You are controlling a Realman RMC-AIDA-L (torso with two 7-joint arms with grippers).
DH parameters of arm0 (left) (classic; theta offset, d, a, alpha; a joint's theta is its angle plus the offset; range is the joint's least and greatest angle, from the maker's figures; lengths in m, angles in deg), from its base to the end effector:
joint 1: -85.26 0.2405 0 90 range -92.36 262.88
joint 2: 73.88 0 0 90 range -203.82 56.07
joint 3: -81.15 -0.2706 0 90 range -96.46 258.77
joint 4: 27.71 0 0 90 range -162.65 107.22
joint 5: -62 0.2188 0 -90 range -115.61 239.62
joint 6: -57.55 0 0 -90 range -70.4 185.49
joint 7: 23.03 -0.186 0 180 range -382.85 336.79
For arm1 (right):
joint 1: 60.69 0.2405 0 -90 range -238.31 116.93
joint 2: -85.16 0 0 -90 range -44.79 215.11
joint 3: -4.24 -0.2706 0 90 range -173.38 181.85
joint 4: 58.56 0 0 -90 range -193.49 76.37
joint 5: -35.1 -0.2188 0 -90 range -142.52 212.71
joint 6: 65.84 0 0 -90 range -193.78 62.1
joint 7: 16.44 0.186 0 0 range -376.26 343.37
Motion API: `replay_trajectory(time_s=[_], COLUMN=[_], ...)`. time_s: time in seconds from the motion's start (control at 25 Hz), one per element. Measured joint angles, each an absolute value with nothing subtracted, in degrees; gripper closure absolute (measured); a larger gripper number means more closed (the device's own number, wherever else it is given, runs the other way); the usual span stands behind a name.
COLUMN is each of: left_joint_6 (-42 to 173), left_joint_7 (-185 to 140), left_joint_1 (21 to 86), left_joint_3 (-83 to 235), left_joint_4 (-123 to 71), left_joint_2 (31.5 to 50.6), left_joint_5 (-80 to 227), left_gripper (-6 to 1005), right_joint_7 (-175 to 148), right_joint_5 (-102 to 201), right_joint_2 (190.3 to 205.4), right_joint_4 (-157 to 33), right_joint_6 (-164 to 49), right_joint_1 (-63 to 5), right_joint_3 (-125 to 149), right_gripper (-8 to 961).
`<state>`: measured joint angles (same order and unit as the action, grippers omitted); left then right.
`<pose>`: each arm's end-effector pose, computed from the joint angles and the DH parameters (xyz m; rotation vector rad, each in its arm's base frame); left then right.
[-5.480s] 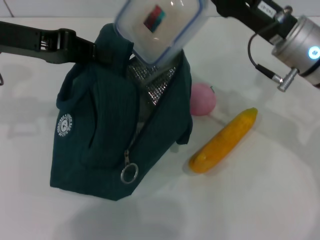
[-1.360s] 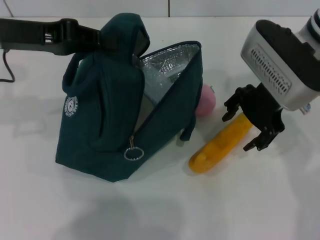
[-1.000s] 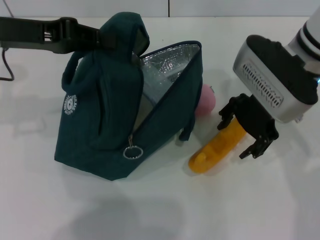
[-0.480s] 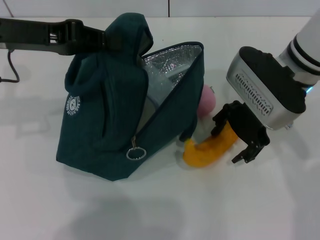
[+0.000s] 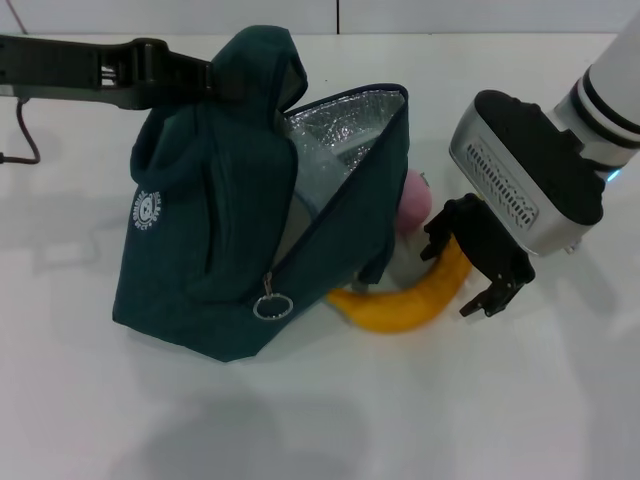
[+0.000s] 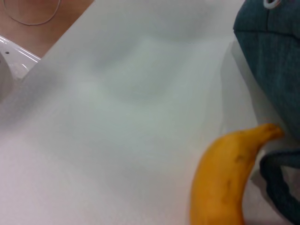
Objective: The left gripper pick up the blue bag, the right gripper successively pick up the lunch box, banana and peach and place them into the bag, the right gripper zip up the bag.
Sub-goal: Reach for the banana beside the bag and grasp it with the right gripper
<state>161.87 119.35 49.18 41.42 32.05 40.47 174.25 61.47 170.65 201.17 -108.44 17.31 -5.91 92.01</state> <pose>-0.1818 0.3821 0.0521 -2.6347 -1.5188 -0.7658 0.1561 0.4019 -0.1031 2.8316 0.8562 0.6221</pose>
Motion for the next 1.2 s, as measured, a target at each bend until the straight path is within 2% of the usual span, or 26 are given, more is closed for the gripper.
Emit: replay_trajectory(time_s=[0.84,1.2], left_joint_6=[161.9,161.9], left_joint_7=[119.4,119.4], left_joint_1=[49.0,49.0], left_joint_3=[41.5,41.4], left_joint_4=[32.1,32.1], left_joint_2=[40.31,40.20], left_joint_5=[174.1,174.1], left_gripper=[958,958], right_joint_7=[61.8,62.1], right_joint_5=[170.5,170.5], right_joint_2=[201.26,201.36], right_joint_4=[-108.7,-108.8], right_joint_6=[15.2,14.5], right_joint_1=[-5.9,-5.9], right_joint_3=[92.9,94.5], right_gripper=[237,422])
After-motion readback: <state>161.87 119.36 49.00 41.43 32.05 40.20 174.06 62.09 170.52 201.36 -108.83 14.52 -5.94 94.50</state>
